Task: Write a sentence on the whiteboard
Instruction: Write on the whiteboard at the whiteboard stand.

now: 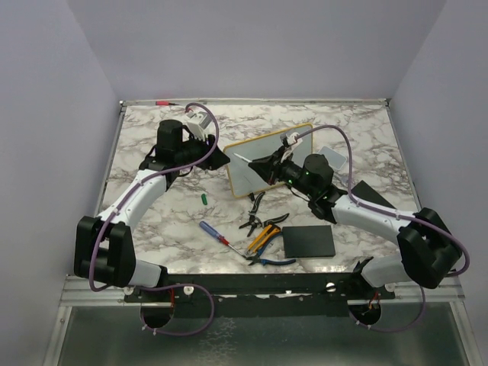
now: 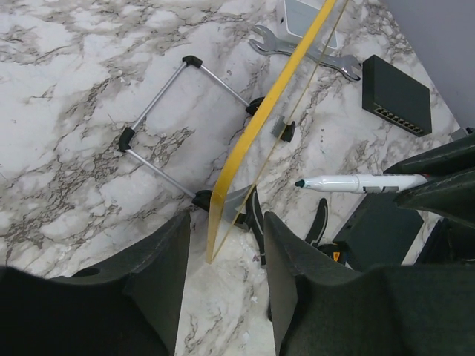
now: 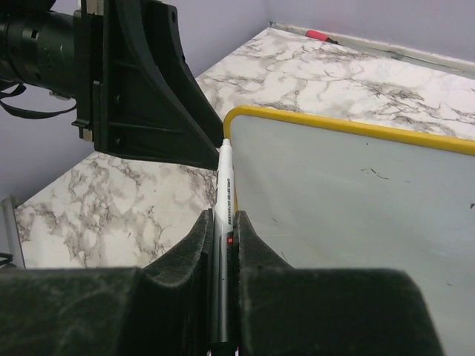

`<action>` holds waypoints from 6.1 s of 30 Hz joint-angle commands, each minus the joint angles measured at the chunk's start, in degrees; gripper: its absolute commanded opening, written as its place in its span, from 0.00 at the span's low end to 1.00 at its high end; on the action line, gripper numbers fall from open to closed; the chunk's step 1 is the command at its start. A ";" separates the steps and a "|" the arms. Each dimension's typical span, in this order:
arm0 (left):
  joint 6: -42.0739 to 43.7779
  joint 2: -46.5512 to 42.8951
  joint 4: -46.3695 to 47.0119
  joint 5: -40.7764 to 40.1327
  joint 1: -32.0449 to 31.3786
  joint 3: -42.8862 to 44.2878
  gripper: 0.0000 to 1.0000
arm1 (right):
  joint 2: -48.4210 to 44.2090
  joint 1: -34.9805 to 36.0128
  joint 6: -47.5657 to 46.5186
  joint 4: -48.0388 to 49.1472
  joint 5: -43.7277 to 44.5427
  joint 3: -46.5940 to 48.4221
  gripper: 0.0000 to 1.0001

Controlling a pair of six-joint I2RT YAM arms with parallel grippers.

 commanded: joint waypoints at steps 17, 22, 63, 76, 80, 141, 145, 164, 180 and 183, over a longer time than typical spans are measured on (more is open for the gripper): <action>1.27 3.15 1.27 -3.15 -1.37 2.31 0.25 | 5.98 1.41 -2.58 2.44 3.40 3.30 0.01; 1.55 3.18 1.27 -3.88 -1.55 2.13 0.18 | 6.77 1.55 -2.68 3.22 3.55 3.77 0.01; 2.41 2.08 1.17 -5.44 -2.19 1.87 0.07 | 2.15 3.28 -3.73 0.48 6.87 -2.51 0.01; 2.49 1.81 0.91 -5.72 -2.17 1.83 0.05 | 1.60 3.47 -4.50 0.36 9.98 0.46 0.01; 2.48 1.77 0.92 -5.72 -2.17 1.83 0.05 | 2.38 3.45 -4.58 1.25 11.02 0.80 0.01; 2.65 1.27 0.92 -5.81 -2.31 1.83 0.05 | 6.18 6.97 -3.69 -0.57 18.77 -0.69 0.01; 2.64 1.20 0.92 -5.83 -2.22 1.83 0.05 | 5.52 7.01 -4.26 -0.20 20.33 -0.15 0.01; 2.73 1.20 0.94 -5.83 -2.28 1.74 0.05 | 4.83 7.01 -6.21 1.91 24.14 2.02 0.01; 2.65 1.37 0.91 -6.02 -2.28 1.74 0.05 | 3.92 7.01 -7.39 2.28 24.92 2.26 0.01; 2.56 1.36 0.91 -6.61 -2.27 1.75 0.05 | 3.05 7.01 -7.84 2.71 21.44 1.04 0.01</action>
